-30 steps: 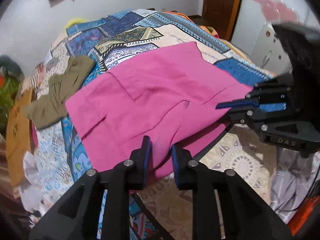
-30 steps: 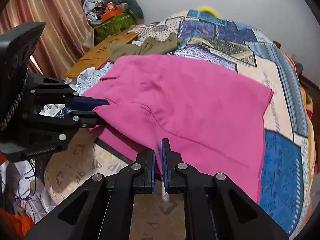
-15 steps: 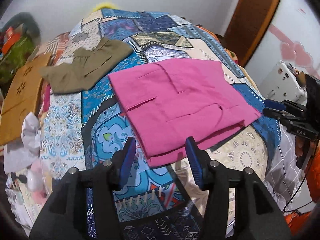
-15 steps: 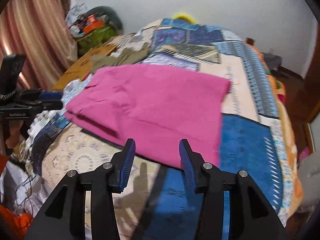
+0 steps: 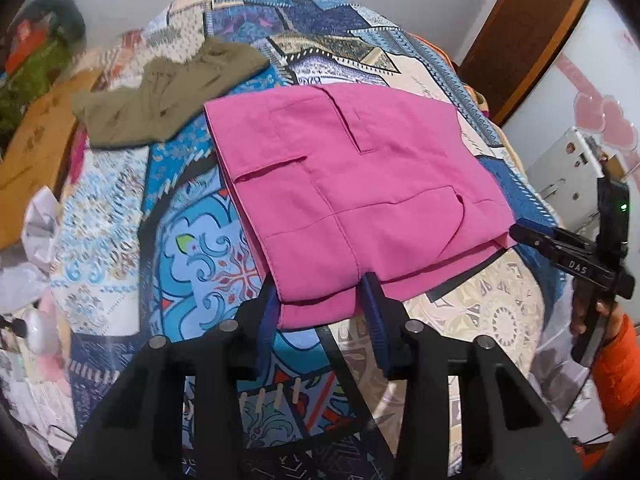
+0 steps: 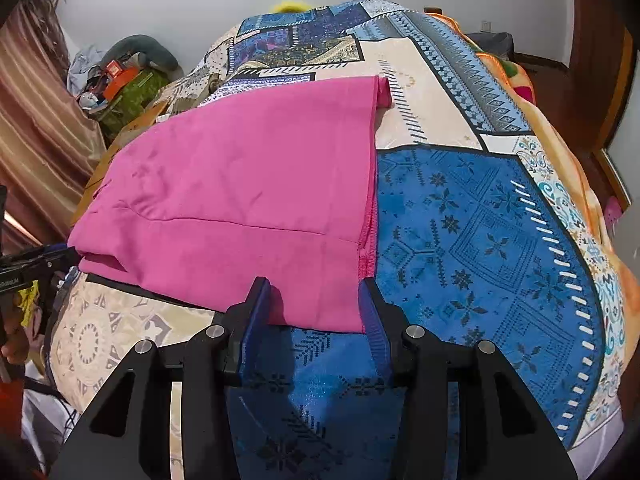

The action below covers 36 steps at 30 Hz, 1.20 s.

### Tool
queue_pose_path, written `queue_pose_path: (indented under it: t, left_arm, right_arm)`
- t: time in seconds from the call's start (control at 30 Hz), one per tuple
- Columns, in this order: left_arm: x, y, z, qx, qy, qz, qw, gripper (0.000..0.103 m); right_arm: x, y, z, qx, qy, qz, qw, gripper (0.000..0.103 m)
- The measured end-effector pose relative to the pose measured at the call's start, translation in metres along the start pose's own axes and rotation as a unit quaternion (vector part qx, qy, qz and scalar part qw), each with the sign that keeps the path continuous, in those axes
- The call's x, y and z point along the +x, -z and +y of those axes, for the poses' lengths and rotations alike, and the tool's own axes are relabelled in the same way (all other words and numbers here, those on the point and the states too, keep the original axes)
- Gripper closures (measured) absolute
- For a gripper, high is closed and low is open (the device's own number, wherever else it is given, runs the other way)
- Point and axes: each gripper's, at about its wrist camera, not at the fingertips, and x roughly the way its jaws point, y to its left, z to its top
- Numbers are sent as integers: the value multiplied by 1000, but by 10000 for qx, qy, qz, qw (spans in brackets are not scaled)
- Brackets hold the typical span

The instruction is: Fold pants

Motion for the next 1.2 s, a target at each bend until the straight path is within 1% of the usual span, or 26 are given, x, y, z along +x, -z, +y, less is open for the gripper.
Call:
queue_pose_path:
  t: [0.03,0.1,0.13,0.17,0.2,0.27,0.4,0.47,0.53,0.57,0.67,0.77,0.87,0.97,1.03,1.07,1.1,1.13,1.17,1.2]
  left_arm:
    - [-1,0,-3,70,-66,-48,9999,65]
    - [-3,1,-6,160,-255,-153,9994,78]
    - [-4,0,-6,176,-318,-176,9992,80]
    - [-5,0,-6,167,-336,-203,9991,84]
    - [-6,-1,-6,165,-364,-233,9989,88]
    - [-10,-2,-6,190,-526,-316,9979,90]
    - [-19,-2,0,77,-549,-414,9976,93]
    - [-21,1,4,5,-515,-374,9980,93]
    - [-20,6,9,-60,-572,-309,9979,93]
    - [-17,9,12,-100,-556,-247,9981,93]
    - [-4,19,21,-293,-350,20,9990,93]
    - [-7,18,22,-302,-283,-21,9991,93]
    - [-14,9,25,-221,-376,-102,9990,92]
    - [-20,-5,28,-116,-658,-195,9976,91]
    - [-23,-16,31,-80,-822,-292,9962,88]
    - [-24,-23,33,-97,-853,-329,9958,84]
    - [-25,-30,36,-126,-871,-371,9954,78]
    - [-24,-37,38,-159,-882,-422,9951,73]
    - [-24,-43,41,-187,-902,-485,9946,66]
    - [-24,-51,43,-201,-936,-549,9939,63]
  right_arm:
    - [-1,1,1,-30,5,-37,10000,66]
    - [-1,1,5,-92,3,-56,9999,82]
    - [0,2,6,-136,28,-81,9999,86]
    - [-1,3,7,-180,71,-100,9998,93]
    - [-1,3,9,-263,161,-130,9994,94]
    - [0,3,10,-383,237,-156,9989,96]
    - [3,5,13,-727,496,-136,9960,97]
    - [5,5,12,-760,511,-82,9958,97]
    - [6,5,13,-798,535,-45,9954,97]
    - [6,5,14,-824,555,-26,9950,97]
    - [7,5,15,-843,559,7,9949,97]
    - [7,3,13,-770,503,68,9957,97]
    - [4,-1,10,-694,405,133,9967,97]
    - [-1,-9,9,-684,368,215,9967,96]
    - [-10,-17,10,-721,376,84,9967,95]
    - [-13,-21,11,-745,370,32,9965,90]
    - [-18,-27,12,-769,369,-69,9963,80]
    - [-21,-32,13,-794,366,-166,9960,75]
    - [-26,-40,14,-834,371,-344,9952,65]
    - [-29,-45,15,-870,382,-471,9944,58]
